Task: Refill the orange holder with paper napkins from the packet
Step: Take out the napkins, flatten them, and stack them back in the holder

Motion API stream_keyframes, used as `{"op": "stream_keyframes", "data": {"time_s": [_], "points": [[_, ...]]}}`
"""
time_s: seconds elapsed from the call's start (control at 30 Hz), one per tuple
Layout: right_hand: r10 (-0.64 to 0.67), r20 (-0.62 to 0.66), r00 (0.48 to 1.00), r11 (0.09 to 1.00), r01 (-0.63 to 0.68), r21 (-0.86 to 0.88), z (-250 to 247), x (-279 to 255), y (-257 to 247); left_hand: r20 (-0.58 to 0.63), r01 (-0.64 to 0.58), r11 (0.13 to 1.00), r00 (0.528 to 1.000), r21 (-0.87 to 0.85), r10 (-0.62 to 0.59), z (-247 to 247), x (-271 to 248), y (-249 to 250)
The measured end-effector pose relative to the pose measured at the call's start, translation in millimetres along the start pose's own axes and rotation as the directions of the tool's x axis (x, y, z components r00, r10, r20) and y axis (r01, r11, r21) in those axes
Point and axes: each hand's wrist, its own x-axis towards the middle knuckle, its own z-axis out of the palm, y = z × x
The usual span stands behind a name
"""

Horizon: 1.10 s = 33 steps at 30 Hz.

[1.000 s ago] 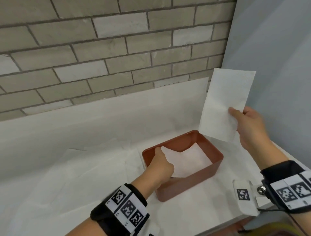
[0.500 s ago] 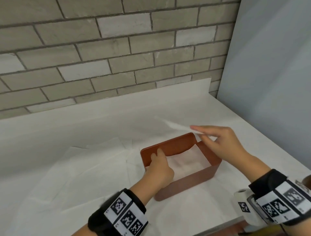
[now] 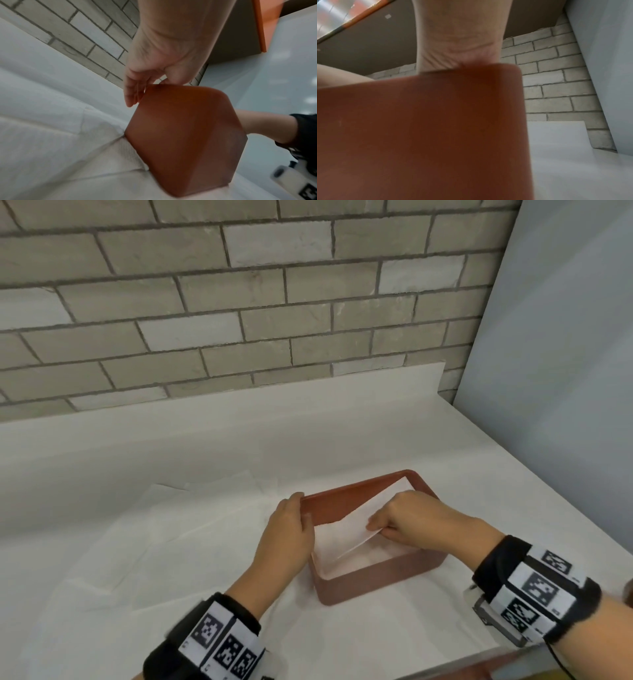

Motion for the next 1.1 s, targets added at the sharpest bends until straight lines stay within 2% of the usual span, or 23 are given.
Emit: {"op": "stream_keyframes", "data": {"time_s": [0.17, 0.4, 0.53, 0.63, 0.73, 0.9, 1.1], "points": [[0.055, 0.157, 0.986, 0.999, -0.055, -0.005, -1.2, 5.8, -1.9, -0.040, -0.022, 1.000, 0.999, 0.016, 0.022, 2.3, -2.8, 0.8], [0.082, 0.209, 0.974, 0.992, -0.101, 0.081, 0.6, 7.0, -1.7, -0.058, -0.017, 1.000, 0.998, 0.005, 0.017, 4.3, -3.0, 1.0], [0.118, 0.308, 0.944, 0.977, -0.166, 0.132, 0.4, 7.9, -0.3, -0.063, -0.018, 1.000, 0.998, 0.006, 0.019, 5.1, -2.7, 0.6], [0.143, 0.299, 0.944, 0.957, -0.209, 0.203, -7.6, 10.6, -3.8, -0.068, -0.014, 1.000, 0.998, 0.006, 0.015, 5.5, -2.7, 0.8], [0.100, 0.302, 0.948, 0.984, -0.140, 0.114, -9.9, 16.6, -10.6, -0.074, -0.010, 1.000, 0.997, 0.006, 0.010, 6.2, -3.4, 0.7], [0.008, 0.434, 0.901, 0.999, -0.025, 0.032, -3.4, 27.1, -27.7, -0.087, 0.006, 1.000, 0.996, -0.001, -0.006, 8.1, -3.8, 1.2], [-0.011, 0.494, 0.869, 0.997, 0.047, -0.059, 2.5, 35.5, -33.2, -0.100, 0.025, 1.000, 0.995, -0.019, -0.026, 8.3, -5.4, 3.7]]}}
